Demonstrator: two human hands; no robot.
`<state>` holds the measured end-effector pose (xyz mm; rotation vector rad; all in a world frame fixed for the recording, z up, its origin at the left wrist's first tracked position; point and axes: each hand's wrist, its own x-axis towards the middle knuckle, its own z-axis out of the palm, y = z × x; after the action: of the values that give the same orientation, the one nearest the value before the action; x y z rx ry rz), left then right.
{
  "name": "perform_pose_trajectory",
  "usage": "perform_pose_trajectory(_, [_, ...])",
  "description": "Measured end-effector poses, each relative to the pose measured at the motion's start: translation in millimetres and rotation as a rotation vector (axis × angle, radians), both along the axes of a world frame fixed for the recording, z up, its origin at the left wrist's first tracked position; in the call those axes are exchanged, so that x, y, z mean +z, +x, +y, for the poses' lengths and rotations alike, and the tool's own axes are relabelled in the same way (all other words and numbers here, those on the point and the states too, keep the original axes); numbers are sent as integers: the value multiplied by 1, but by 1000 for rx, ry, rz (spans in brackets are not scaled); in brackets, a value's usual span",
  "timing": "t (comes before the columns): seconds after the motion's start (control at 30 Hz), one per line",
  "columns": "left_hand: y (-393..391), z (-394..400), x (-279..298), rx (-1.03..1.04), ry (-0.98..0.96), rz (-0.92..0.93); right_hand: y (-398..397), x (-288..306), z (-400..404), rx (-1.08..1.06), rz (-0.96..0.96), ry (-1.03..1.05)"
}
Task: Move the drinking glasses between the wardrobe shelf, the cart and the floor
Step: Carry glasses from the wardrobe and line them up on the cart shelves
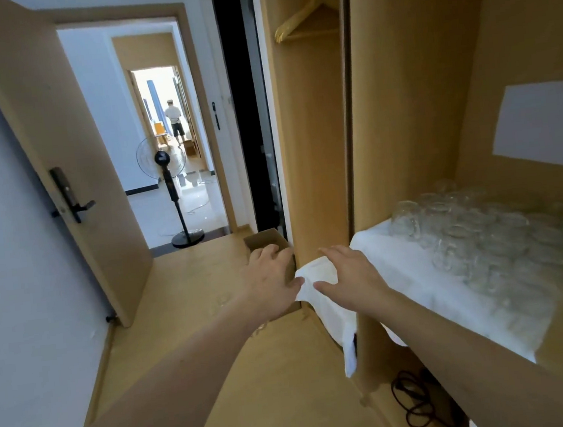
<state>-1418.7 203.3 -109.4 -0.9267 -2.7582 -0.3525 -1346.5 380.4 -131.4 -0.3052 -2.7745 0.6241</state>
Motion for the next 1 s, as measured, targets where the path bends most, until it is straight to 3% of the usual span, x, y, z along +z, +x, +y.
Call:
perform_pose_trajectory(0.37, [-93,94,-15,-110,-63,-56,-74,-12,79,-142,-48,14])
perform_pose_trajectory(0.73, [-205,199,-11,-499,-88,-42,-128,-4,143,-444,-88,27])
perform_pose_trajectory(1.0, [-255,257,7,-771,-6,-69,-158,10,170,-661,-124,31])
